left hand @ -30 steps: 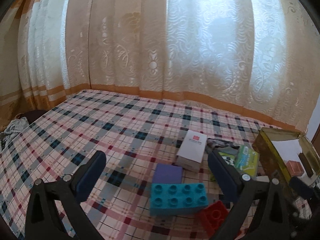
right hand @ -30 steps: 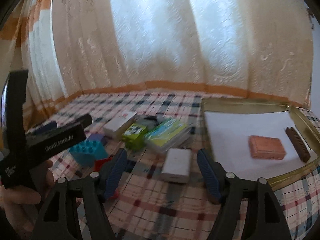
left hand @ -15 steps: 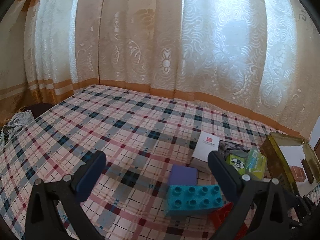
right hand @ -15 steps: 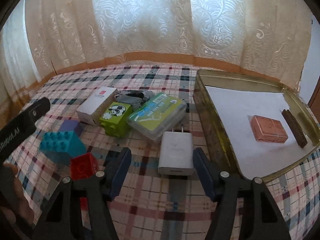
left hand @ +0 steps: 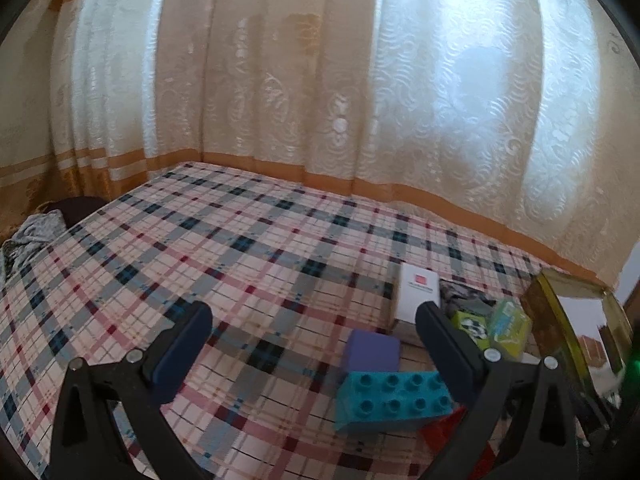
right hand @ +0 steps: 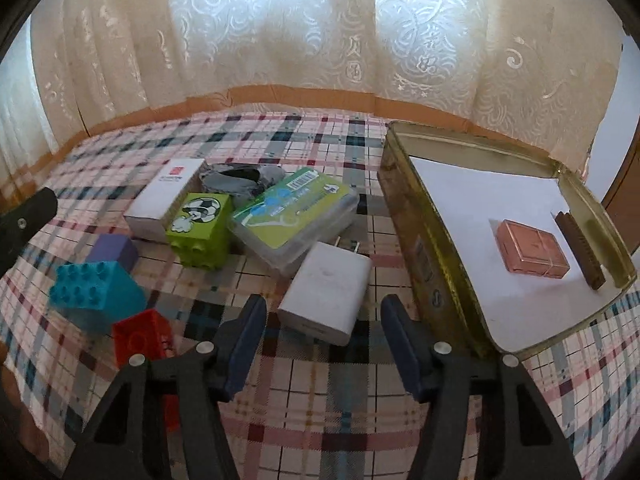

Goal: Organize rigid objects
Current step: 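Grasp the white charger with the right tool while the left tool grasps the blue brick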

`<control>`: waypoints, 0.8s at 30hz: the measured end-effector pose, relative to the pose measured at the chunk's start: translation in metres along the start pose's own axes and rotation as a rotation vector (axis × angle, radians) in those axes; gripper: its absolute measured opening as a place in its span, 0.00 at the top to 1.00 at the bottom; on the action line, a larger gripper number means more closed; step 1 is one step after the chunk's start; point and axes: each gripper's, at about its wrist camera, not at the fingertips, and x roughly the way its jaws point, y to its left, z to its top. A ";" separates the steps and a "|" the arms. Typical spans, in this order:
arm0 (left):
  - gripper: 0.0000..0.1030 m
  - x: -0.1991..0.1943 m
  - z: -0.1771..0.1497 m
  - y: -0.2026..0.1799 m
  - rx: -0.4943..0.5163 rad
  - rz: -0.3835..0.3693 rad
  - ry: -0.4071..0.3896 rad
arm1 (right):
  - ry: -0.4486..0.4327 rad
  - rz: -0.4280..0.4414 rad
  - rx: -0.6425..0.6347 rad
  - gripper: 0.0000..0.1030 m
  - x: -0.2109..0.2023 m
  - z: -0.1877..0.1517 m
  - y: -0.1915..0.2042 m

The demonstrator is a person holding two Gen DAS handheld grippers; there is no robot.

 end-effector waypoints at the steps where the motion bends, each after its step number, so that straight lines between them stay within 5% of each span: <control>1: 0.00 0.001 -0.001 -0.004 0.017 -0.011 0.008 | 0.005 -0.008 -0.008 0.40 0.003 0.003 0.001; 5: 0.00 0.009 -0.008 -0.022 0.115 -0.057 0.071 | 0.026 0.002 -0.010 0.40 0.012 0.009 -0.003; 10: 0.00 0.016 -0.017 -0.043 0.233 -0.071 0.132 | 0.026 0.093 -0.026 0.53 0.011 0.007 -0.008; 16: 0.00 0.033 -0.019 -0.026 0.149 -0.045 0.238 | 0.004 0.348 -0.015 0.60 0.000 -0.003 -0.031; 20: 0.00 0.047 -0.025 -0.016 0.107 -0.053 0.335 | -0.043 0.390 -0.060 0.61 -0.013 -0.009 -0.036; 24: 0.06 0.044 -0.026 -0.011 0.090 -0.060 0.331 | -0.038 0.374 -0.084 0.61 -0.014 -0.012 -0.032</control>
